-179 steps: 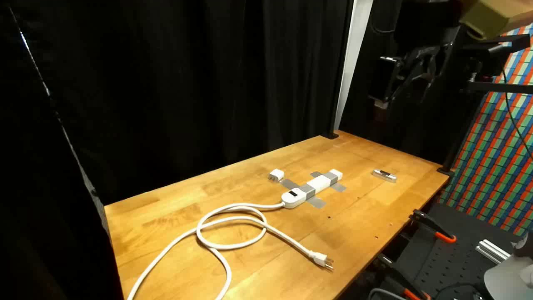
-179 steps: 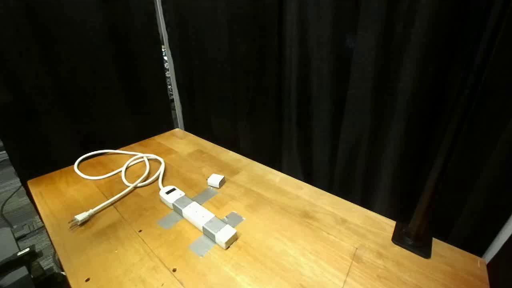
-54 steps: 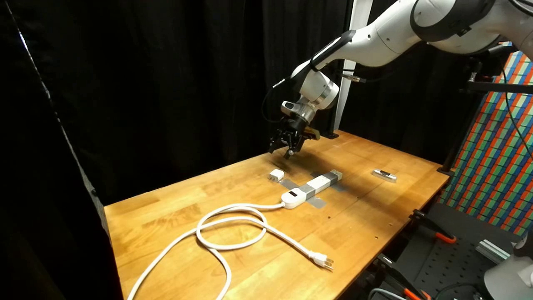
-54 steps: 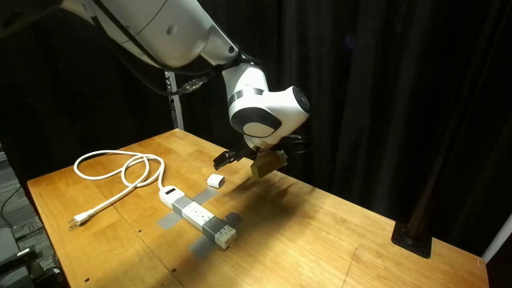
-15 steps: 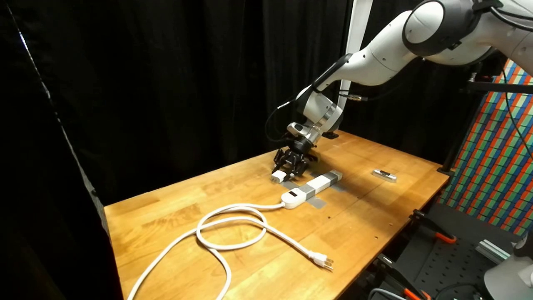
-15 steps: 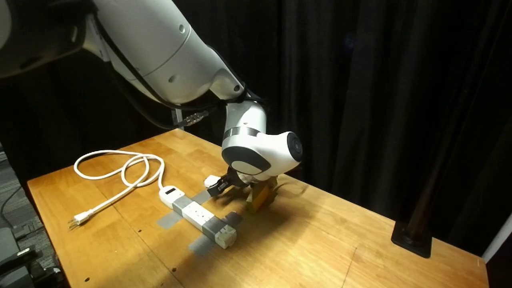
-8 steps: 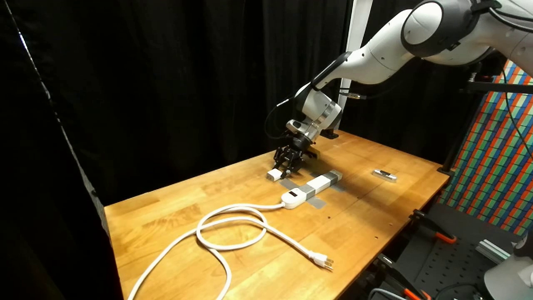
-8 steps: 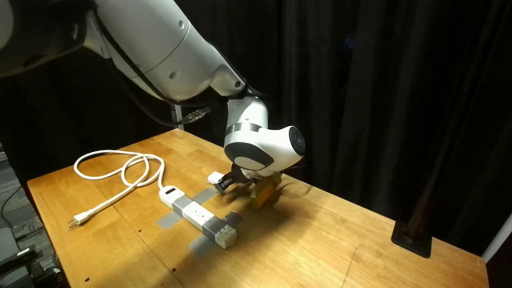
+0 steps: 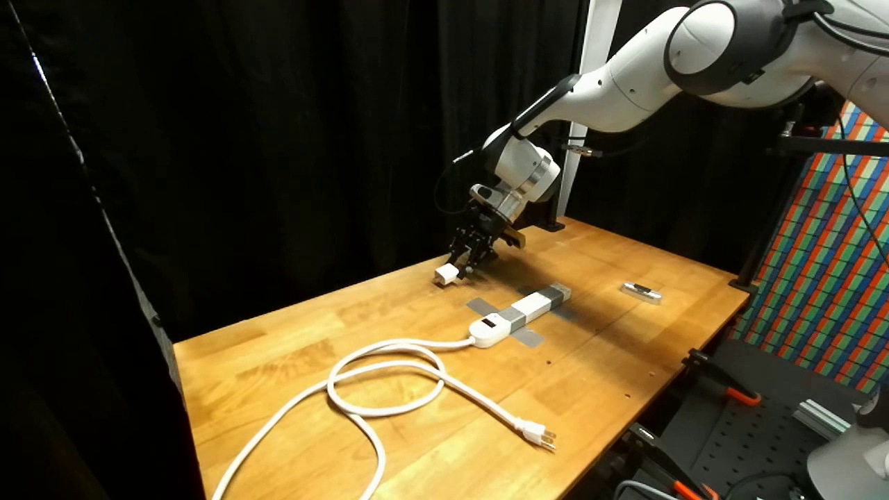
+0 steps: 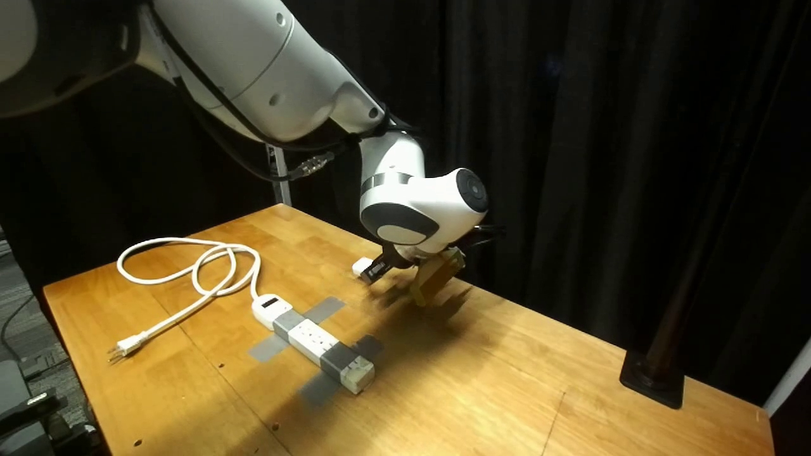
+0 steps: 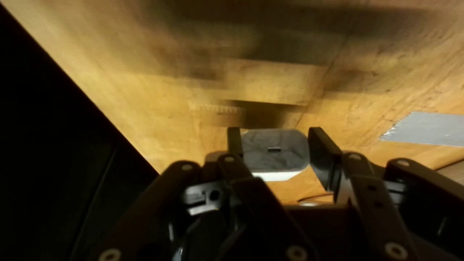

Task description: Pick up the charger from the table and put it on the adapter

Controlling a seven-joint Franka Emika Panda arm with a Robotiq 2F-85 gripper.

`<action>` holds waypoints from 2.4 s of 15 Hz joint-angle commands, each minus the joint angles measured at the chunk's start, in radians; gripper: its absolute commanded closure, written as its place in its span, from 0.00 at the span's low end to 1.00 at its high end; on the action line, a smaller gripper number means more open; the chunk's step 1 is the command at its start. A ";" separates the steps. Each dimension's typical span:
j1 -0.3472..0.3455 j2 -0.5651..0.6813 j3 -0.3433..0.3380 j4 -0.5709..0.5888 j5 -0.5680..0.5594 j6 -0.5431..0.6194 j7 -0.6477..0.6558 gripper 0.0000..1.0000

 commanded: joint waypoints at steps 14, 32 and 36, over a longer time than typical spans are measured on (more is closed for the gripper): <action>0.201 -0.341 -0.233 -0.256 -0.653 0.450 0.455 0.77; 0.240 -0.593 -0.252 -0.635 -1.090 0.302 0.846 0.77; 0.232 -0.648 -0.252 -0.714 -1.146 0.346 0.885 0.77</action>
